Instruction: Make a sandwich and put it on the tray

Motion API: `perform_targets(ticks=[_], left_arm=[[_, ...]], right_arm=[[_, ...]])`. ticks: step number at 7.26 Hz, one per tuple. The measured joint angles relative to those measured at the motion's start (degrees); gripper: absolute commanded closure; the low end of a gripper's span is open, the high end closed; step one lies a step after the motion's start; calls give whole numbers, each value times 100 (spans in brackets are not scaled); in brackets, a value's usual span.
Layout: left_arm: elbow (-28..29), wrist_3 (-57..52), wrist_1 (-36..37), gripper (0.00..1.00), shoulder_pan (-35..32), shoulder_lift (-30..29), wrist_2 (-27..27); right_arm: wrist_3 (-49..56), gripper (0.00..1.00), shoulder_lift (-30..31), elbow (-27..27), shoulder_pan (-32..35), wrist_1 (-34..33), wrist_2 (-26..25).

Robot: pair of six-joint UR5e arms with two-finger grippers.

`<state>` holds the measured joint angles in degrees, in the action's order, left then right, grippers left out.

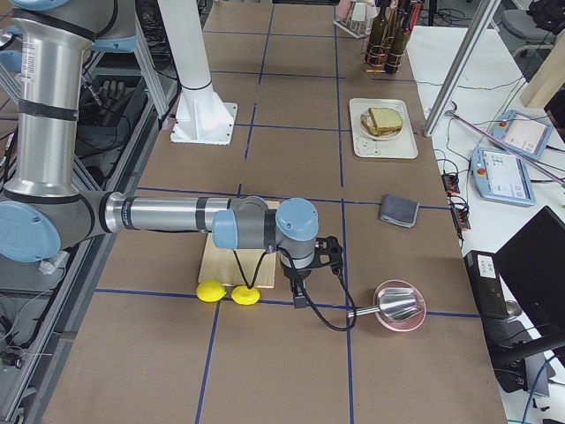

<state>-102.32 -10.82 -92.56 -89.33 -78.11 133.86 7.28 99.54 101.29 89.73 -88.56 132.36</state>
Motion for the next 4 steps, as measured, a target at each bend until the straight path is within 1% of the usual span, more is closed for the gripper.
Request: perform_targets(ticks=[4], left_arm=[[29,4,-35,0,3,-5,36]], right_arm=[[-15,0,11,-12,0,-4,6]])
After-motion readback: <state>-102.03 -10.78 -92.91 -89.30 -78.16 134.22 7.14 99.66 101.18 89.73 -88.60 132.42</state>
